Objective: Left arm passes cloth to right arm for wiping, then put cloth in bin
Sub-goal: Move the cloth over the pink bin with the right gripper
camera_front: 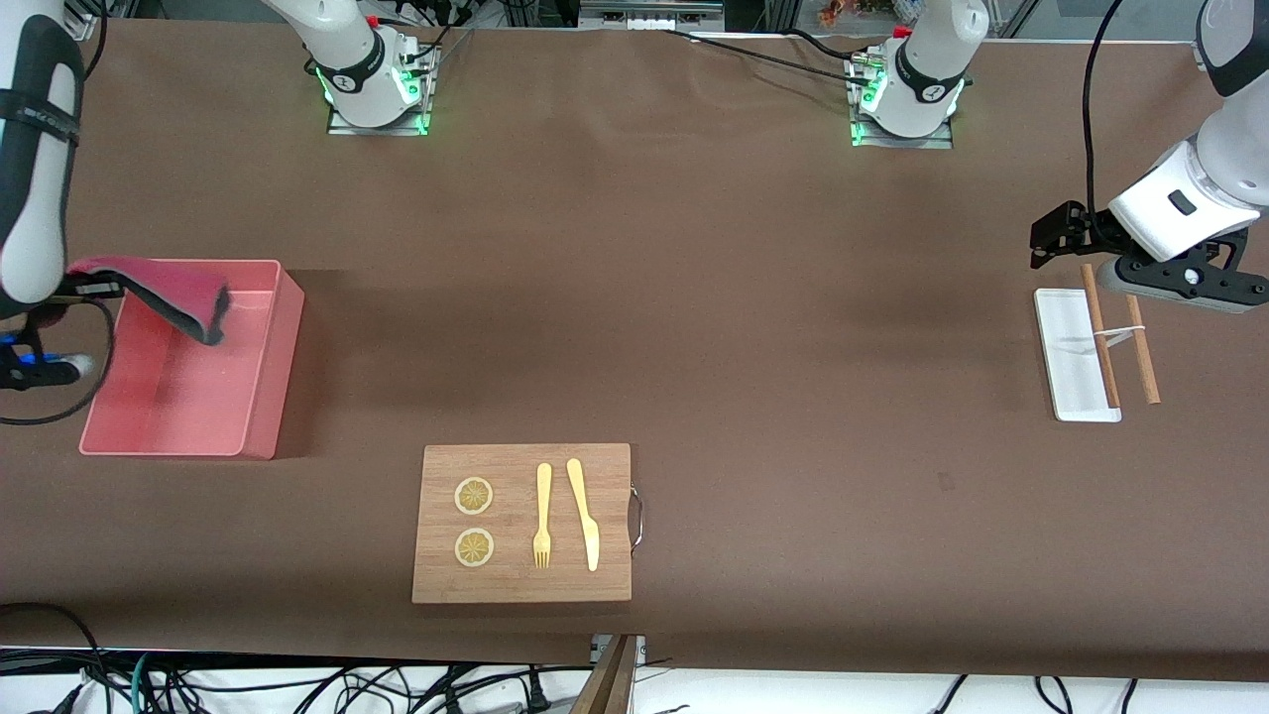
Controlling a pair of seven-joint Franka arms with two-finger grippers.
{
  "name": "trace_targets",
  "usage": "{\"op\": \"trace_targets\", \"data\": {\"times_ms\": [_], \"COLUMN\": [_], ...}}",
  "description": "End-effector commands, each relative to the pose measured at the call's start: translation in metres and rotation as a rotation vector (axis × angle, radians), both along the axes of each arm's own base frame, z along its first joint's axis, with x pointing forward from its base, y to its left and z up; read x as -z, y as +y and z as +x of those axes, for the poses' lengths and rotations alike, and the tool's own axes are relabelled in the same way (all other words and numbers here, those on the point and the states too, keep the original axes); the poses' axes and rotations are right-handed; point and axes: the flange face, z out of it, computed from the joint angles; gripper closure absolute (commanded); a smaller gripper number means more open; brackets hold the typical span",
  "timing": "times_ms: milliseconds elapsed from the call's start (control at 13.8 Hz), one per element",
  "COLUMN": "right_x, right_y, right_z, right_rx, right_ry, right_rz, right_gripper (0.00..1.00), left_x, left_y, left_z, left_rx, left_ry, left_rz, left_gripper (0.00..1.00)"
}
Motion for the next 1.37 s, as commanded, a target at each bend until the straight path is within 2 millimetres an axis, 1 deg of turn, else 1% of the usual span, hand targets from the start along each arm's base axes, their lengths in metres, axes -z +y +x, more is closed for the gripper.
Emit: {"op": "trace_targets", "data": {"times_ms": [0, 217, 361, 578, 650, 795, 867, 939, 1011, 1084, 1228, 1300], "right_x": [0.017, 0.066, 0.103, 0.158, 0.173, 0.194, 0.202, 0.206, 0.202, 0.190, 0.151, 0.128], "right_y": [-0.021, -0.030, -0.034, -0.039, -0.039, -0.035, -0.035, -0.036, -0.036, -0.033, -0.026, -0.023], "right_z": [0.003, 0.006, 0.009, 0.004, 0.005, 0.007, 0.008, 0.009, 0.010, 0.012, 0.012, 0.012], "right_rx": [-0.058, -0.072, -0.086, -0.094, -0.092, -0.078, -0.071, -0.072, -0.067, -0.062, -0.008, 0.008], "right_ry": [-0.004, -0.016, -0.040, -0.100, -0.121, -0.154, -0.176, -0.205, -0.215, -0.232, -0.266, -0.279], "right_rz": [-0.009, -0.010, -0.014, -0.003, -0.001, 0.017, 0.016, 0.009, 0.012, 0.026, 0.091, 0.120], "right_gripper": [1.00, 1.00, 1.00, 1.00, 1.00, 1.00, 0.86, 0.20, 0.00, 0.00, 0.00, 0.00], "left_x": [-0.001, -0.001, -0.001, -0.001, -0.001, -0.001, -0.001, -0.001, -0.001, -0.001, -0.001, -0.001], "left_y": [0.002, 0.002, 0.002, 0.002, 0.002, 0.002, 0.002, 0.002, 0.002, 0.002, 0.002, 0.002], "left_z": [-0.001, -0.001, -0.001, -0.001, -0.001, -0.001, -0.001, -0.001, -0.001, -0.001, -0.001, -0.001], "left_rx": [0.016, 0.016, 0.016, 0.017, 0.016, 0.017, 0.017, 0.017, 0.017, 0.017, 0.017, 0.017], "left_ry": [0.008, 0.008, 0.009, 0.009, 0.012, 0.012, 0.012, 0.014, 0.012, 0.012, 0.012, 0.014], "left_rz": [-0.020, -0.020, -0.020, -0.020, -0.020, -0.020, -0.020, -0.020, -0.020, -0.020, -0.020, -0.020], "left_gripper": [0.00, 0.00, 0.00, 0.00, 0.00, 0.00, 0.00, 0.00, 0.00, 0.00, 0.00, 0.00]}}
